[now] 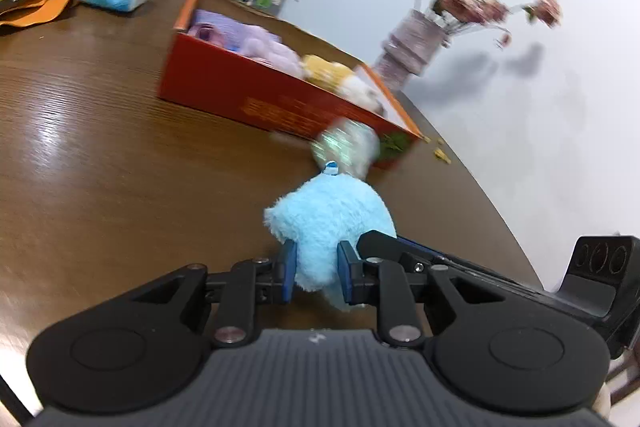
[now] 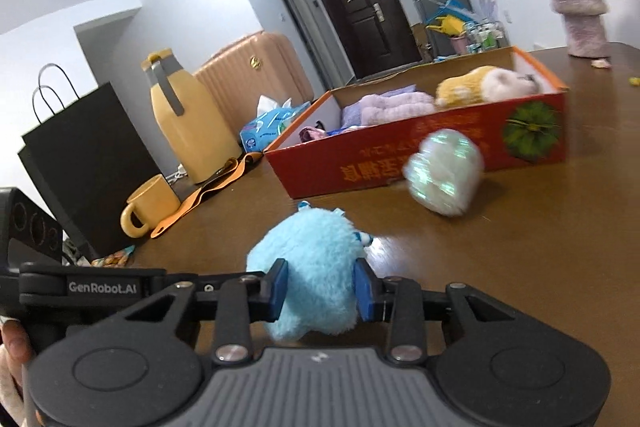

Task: Organize soft objects
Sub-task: 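Carry the light-blue plush into the box and open both grippers, then withdraw both tools from the box toward the pearly iridescent bag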

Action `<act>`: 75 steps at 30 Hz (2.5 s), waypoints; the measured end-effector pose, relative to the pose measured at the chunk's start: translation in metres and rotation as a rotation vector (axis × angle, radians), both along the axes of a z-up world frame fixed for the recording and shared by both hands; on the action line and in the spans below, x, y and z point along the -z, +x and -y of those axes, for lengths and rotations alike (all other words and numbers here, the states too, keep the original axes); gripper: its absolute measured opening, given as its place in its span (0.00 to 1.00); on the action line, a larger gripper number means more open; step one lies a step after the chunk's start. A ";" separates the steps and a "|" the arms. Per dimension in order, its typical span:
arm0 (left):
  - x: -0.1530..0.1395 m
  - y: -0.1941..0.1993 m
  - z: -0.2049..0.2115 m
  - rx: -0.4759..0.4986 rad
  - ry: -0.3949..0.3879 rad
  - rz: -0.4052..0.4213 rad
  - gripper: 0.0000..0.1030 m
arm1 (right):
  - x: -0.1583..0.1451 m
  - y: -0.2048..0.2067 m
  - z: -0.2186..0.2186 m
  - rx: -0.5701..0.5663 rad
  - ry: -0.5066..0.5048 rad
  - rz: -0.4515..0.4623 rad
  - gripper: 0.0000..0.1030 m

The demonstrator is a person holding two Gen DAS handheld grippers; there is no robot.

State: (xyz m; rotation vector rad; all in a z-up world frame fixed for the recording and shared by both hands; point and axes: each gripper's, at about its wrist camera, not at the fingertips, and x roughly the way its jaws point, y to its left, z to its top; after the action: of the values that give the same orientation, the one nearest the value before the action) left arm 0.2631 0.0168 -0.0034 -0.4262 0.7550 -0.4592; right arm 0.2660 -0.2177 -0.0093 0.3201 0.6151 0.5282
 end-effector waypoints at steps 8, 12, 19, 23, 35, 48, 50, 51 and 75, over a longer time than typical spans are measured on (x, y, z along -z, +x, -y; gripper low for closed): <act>-0.017 -0.022 0.035 0.040 0.039 0.036 0.21 | -0.012 -0.045 0.033 0.064 0.019 0.057 0.33; -0.022 -0.019 0.040 0.039 0.056 0.058 0.21 | -0.014 -0.045 0.038 0.069 0.036 0.069 0.32; -0.052 0.059 0.041 0.044 0.046 0.094 0.21 | -0.045 0.015 0.042 0.075 0.024 0.139 0.31; -0.064 0.120 0.042 0.031 0.075 0.095 0.21 | -0.058 0.081 0.038 0.076 0.005 0.131 0.31; -0.015 0.242 0.034 -0.016 0.200 -0.036 0.25 | -0.009 0.239 0.011 0.112 -0.053 -0.143 0.37; -0.062 0.174 0.027 -0.081 0.339 0.233 0.55 | -0.051 0.185 0.031 0.147 -0.077 0.123 0.59; -0.074 0.157 0.024 -0.104 0.327 0.253 0.55 | -0.063 0.169 0.034 0.142 -0.081 0.156 0.60; -0.079 0.148 0.024 -0.119 0.325 0.266 0.56 | -0.070 0.158 0.036 0.140 -0.085 0.178 0.60; -0.059 -0.103 0.011 -0.253 0.427 0.401 0.87 | -0.035 -0.100 0.075 0.248 -0.127 0.279 0.83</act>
State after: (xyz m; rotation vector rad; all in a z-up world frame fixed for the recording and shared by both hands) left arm 0.1596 0.0057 0.0553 -0.0220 0.3848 -0.1284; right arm 0.1664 -0.2924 0.0255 0.1938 0.3298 0.2866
